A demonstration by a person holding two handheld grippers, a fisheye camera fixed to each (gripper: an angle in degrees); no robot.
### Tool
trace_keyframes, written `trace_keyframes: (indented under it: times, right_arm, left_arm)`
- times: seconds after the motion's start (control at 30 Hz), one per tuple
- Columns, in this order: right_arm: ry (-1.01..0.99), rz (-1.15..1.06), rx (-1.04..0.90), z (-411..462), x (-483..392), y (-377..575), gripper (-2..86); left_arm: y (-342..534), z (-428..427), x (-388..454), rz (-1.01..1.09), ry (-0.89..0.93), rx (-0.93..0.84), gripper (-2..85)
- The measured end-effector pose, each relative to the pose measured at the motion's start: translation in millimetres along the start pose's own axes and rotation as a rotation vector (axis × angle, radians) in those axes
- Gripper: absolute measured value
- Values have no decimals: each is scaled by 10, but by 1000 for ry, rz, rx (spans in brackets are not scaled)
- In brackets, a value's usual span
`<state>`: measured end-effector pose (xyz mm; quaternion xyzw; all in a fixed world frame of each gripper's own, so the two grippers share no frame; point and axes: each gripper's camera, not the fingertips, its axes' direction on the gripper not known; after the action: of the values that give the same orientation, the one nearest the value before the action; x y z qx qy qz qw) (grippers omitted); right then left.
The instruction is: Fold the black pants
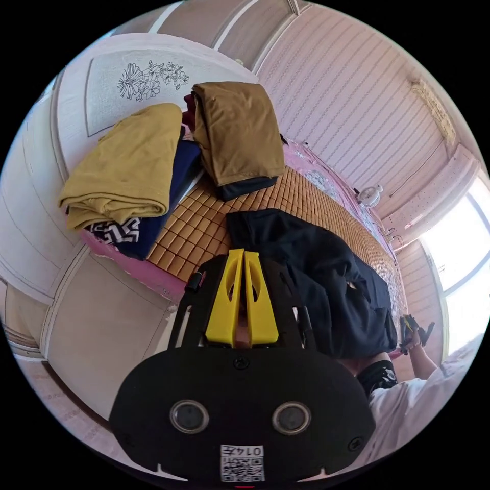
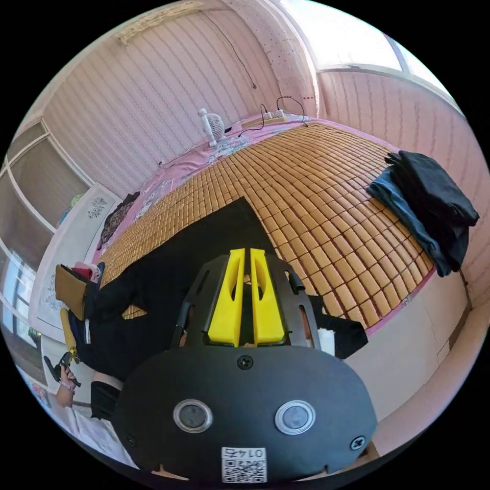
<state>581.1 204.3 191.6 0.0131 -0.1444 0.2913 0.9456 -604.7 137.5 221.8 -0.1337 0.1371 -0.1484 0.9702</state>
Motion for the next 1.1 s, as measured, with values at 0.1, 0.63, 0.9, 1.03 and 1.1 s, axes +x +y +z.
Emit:
trace_keyframes:
  times: [0.1, 0.63, 0.9, 1.03, 1.1]
  right_arm:
    - [51, -117, -80, 517, -461, -242, 6]
    - [135, -165, -121, 1614, -931, -1154, -3]
    - [119, -95, -134, 1861, -922, -1579, -3]
    - [130, -118, -137, 1984, -1042, -1762, -3]
    - [115, -98, -139, 2012, -1072, -1861, -3]
  left_arm:
    - [-344, 488, 191, 34, -30, -77, -10]
    - [-1541, 1808, 530, 72, -261, -304, -10]
    - [-1943, 2102, 657, 138, -359, -339, -10]
    - [-1962, 2112, 611, 124, -321, -336, -10]
    - [-1942, 2097, 584, 103, -309, -331, -10]
